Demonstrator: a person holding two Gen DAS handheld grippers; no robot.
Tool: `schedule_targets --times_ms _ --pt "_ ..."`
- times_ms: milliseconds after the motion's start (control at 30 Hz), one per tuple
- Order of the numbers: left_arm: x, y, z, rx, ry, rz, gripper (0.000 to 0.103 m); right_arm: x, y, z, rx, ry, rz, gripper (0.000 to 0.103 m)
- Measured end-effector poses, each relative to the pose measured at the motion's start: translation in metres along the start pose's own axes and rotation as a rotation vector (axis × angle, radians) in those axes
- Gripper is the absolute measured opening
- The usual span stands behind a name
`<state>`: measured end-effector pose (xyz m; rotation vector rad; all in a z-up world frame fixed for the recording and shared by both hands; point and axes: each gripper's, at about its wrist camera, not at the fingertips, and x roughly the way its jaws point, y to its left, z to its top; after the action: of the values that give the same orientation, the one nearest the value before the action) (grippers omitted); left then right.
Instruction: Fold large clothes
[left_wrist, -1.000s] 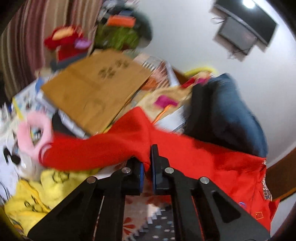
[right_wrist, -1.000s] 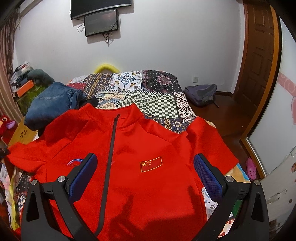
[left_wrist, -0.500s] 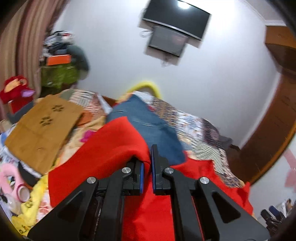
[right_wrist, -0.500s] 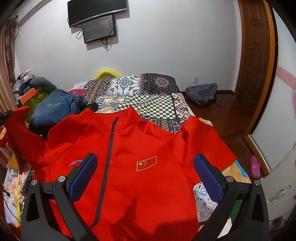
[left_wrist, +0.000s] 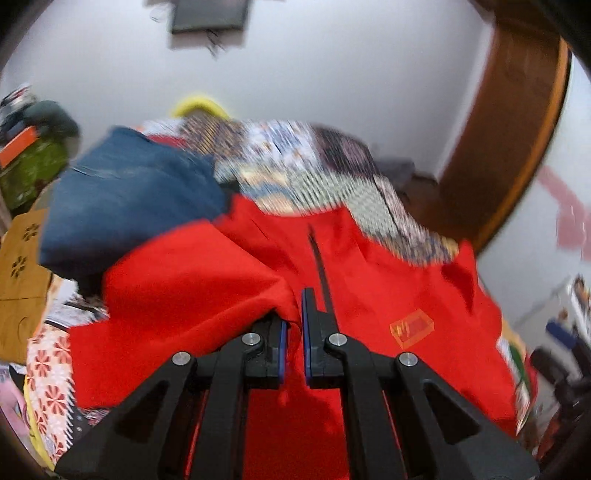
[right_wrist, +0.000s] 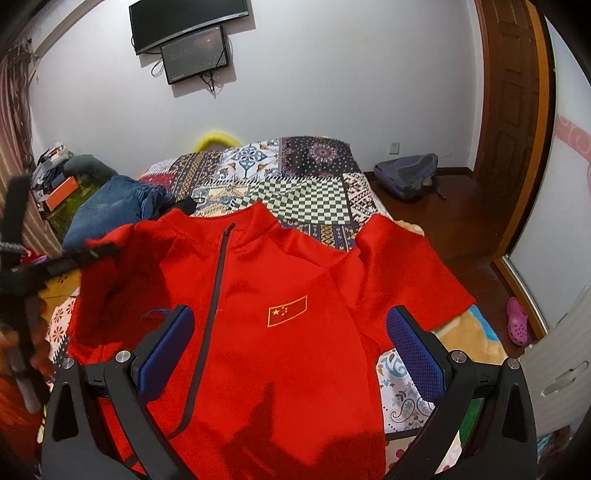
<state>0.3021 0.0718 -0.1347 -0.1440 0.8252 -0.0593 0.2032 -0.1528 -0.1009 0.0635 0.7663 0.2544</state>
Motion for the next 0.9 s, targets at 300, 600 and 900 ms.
schedule_targets --times_ms 300,600,900 --pt "0.051 -0.014 -0.042 0.012 0.253 -0.064 0.016 0.004 0.004 -0.004 -0.036 0.027 -0.012 0.103" --pt "-0.009 0.007 -0.047 0.004 0.154 -0.068 0.055 0.000 0.027 0.004 -0.114 0.010 -0.020 0.103" --pt "-0.085 0.076 -0.036 -0.060 -0.055 0.075 0.069 -0.007 0.098 0.022 -0.327 -0.052 0.043 0.103"
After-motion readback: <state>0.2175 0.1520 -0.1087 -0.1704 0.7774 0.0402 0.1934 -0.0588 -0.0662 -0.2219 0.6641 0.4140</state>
